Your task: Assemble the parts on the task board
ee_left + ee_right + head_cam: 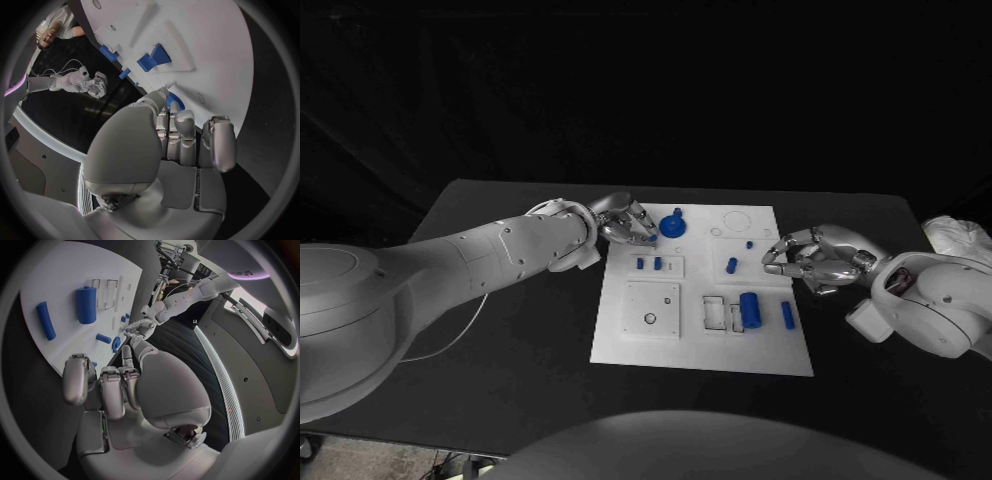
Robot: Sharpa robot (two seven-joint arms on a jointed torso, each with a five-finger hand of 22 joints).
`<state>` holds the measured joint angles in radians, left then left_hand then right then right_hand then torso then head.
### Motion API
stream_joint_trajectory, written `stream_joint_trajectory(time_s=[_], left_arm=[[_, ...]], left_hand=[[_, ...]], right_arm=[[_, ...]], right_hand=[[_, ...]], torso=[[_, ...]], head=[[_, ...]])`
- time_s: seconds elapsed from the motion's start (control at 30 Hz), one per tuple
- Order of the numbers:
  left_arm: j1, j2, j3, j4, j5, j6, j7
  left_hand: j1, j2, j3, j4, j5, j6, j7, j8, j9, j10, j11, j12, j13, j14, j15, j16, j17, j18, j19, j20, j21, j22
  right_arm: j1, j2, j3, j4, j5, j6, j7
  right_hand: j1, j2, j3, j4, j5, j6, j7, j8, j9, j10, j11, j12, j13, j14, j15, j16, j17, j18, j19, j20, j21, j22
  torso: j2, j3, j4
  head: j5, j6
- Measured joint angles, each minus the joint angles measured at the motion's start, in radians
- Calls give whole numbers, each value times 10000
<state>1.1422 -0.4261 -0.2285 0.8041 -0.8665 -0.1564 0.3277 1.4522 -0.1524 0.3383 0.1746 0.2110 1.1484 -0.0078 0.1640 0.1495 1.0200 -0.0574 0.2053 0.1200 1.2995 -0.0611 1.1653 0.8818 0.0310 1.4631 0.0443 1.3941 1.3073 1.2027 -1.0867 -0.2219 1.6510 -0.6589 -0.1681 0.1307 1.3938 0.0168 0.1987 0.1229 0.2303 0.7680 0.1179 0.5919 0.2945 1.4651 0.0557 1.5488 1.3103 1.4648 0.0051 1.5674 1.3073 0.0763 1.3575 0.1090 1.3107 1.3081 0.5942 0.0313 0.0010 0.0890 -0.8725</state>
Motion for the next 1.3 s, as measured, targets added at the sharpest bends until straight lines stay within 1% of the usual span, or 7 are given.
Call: stream_joint_trajectory(time_s=[0.07,0.13,0.53,0.73,0.8,0.87,1.3], left_arm=[[-17,16,0,-11,10,31,-14],[-34,30,0,-27,18,68,-29],[-62,80,0,-66,42,221,-87],[-71,102,0,-89,46,278,-108],[-74,117,0,-98,48,308,-117],[-76,133,0,-103,49,335,-125],[-100,206,0,-203,56,557,-219]], left_hand=[[0,0,0,0,0,0,0,-1,0,0,0,0,0,-36,-36,0,-10,0,0,0,0,0],[40,40,0,0,0,0,0,-3,0,0,0,0,0,-36,-36,0,-11,-1,0,0,-39,0],[41,39,0,0,46,0,0,-4,9,0,0,0,1,-36,-35,0,-36,0,0,0,-38,0],[39,41,0,0,45,0,0,-5,8,1,0,0,1,-74,2,-67,-98,0,0,0,-80,0],[34,102,-52,-4,45,0,0,-23,5,1,0,0,1,-110,-32,-69,-143,1,0,1,-81,0],[38,147,-59,4,45,-37,35,-25,3,1,0,0,1,-140,-3,-116,-190,1,-15,-14,-136,0],[32,152,-86,30,39,-38,35,-35,10,-34,35,0,1,-242,-21,-154,-290,2,-37,-36,-176,0]], right_arm=[[-1,0,0,0,0,0,-1],[-2,1,-3,-1,0,1,-2],[-5,23,-2,-16,0,5,-6],[-6,30,1,-21,0,6,-10],[-7,30,1,-23,0,7,-12],[-7,30,1,-24,0,7,-14],[-7,21,-2,-24,0,15,-39]], right_hand=[[0,0,0,0,0,0,0,0,0,0,0,0,0,0,0,0,0,0,0,0,0,0],[0,0,0,0,0,0,0,0,0,0,0,0,1,0,0,0,0,0,0,0,0,0],[0,0,0,0,0,0,0,0,1,0,0,0,4,0,0,0,8,0,0,0,0,-2],[0,0,0,0,0,0,0,0,1,0,0,0,-3,0,0,0,7,0,0,0,0,-2],[0,0,0,0,0,0,0,0,2,0,0,0,-5,0,0,0,7,0,0,0,0,-3],[0,0,0,0,0,0,0,0,2,0,0,0,-5,0,0,0,6,0,0,0,0,-3],[0,0,0,0,0,0,0,0,-10,0,0,-39,0,0,0,0,5,1,-36,37,-77,-4]], torso=[[0,-1,0],[0,-1,0],[-6,-1,1],[-6,-1,1],[-6,-1,0],[-6,-1,0],[-6,-1,-1]], head=[[-1,0],[-1,0],[16,0],[18,0],[8,0],[2,0],[-1,0]])
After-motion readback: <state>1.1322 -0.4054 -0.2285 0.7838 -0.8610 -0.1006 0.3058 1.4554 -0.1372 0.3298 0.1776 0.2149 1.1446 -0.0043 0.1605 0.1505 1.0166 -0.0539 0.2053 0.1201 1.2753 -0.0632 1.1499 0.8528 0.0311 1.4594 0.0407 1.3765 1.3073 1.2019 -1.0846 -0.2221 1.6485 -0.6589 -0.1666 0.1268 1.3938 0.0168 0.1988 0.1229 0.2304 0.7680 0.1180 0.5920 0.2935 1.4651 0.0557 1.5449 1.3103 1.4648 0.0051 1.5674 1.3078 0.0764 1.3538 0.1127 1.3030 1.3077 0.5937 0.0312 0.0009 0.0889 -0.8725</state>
